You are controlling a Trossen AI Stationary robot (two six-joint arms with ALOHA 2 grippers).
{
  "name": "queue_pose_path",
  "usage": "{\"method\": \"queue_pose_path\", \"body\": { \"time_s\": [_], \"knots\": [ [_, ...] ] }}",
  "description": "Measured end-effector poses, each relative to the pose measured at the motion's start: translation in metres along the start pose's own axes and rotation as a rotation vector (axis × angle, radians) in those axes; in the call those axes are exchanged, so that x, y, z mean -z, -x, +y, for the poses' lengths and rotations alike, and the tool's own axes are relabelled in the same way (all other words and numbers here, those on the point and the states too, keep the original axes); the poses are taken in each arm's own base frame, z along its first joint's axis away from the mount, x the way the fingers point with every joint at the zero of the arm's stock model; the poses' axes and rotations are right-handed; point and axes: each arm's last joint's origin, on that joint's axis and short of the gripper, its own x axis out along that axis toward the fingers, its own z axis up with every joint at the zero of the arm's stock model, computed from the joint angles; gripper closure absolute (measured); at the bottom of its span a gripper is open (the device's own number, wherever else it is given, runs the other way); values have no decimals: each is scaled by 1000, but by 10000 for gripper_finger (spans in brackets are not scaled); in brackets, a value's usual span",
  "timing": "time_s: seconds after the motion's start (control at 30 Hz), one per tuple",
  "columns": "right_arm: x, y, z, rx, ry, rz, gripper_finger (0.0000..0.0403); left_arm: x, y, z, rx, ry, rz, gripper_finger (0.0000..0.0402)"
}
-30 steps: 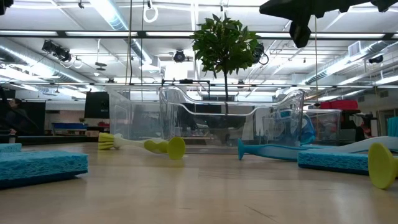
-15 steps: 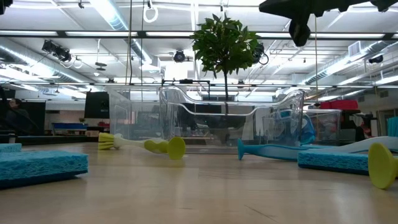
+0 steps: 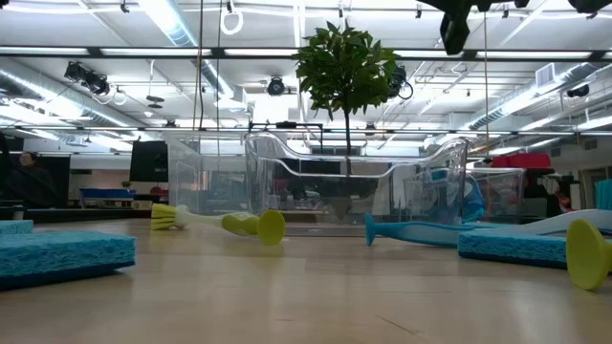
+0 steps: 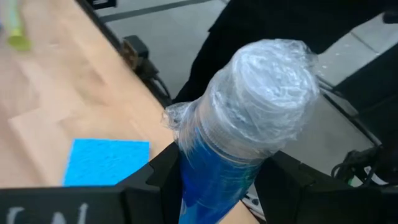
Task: Pick & Place Kitchen Sink Supplies
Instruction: Put the dish soap into the top transparent bin
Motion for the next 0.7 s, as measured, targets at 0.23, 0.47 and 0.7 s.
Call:
{"method": "queue_pose_path", "body": {
  "time_s": [0.23, 0.47, 0.7],
  "knots": [
    [-1, 0, 1, -7, 14, -12, 403, -36, 27, 9, -138, 60, 42, 238],
    [-6, 0, 4, -50, 85, -58, 403, -68, 31, 30, -293, 60, 116, 238],
    [-9, 1, 5, -59, 145, -93, 403, -99, 28, 63, -417, 113, 79, 238]
  ]
}}
